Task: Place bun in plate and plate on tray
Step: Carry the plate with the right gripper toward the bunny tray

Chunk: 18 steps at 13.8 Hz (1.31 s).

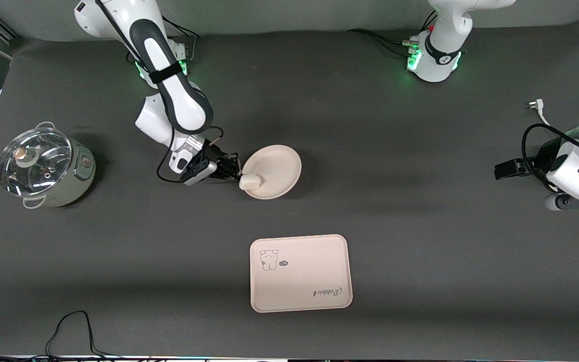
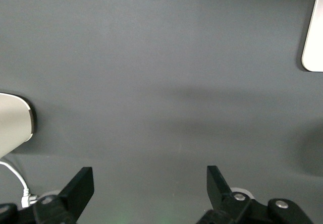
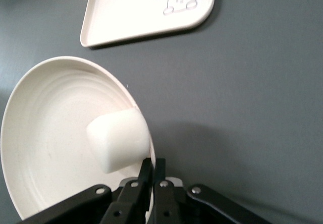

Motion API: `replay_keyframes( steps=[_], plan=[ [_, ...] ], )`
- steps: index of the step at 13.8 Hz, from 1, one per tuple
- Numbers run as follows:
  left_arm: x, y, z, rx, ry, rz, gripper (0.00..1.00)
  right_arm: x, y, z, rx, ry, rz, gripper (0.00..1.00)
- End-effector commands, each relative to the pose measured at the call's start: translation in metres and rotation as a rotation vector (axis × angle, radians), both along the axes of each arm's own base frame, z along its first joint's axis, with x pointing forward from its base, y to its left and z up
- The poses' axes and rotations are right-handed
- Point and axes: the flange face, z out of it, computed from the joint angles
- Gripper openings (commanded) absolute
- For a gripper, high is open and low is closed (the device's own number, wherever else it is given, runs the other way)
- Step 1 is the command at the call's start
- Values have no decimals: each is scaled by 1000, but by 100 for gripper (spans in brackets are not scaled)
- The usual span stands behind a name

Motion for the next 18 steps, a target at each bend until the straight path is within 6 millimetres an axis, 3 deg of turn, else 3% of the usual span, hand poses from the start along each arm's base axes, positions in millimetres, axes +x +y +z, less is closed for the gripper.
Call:
replay_keyframes(
  steps=[1, 4, 7, 9, 12, 14, 16, 18],
  plan=[
    [9, -2, -4, 4, -4, -18, 100, 28, 10, 36, 25, 38, -5, 0],
    [13, -4, -4, 3, -7, -19, 100, 60, 11, 66, 48, 66, 3, 0],
    [13, -3, -7, 3, -2, -18, 100, 103, 18, 109, 27, 115, 61, 0],
    [13, -5, -8, 4, 1, -21, 100, 131, 31, 136, -38, 192, 64, 0],
    [13, -3, -6, 6, -4, -20, 100, 162, 53, 153, -50, 211, 35, 0],
    [12, -2, -3, 12, -9, -19, 100, 185, 57, 148, -57, 195, 6, 0],
    [11, 0, -5, 18, -4, -19, 100, 205, 76, 136, -73, 185, -15, 0],
    [11, 0, -4, 19, -10, -19, 100, 224, 89, 105, -107, 181, -27, 0]
  ],
)
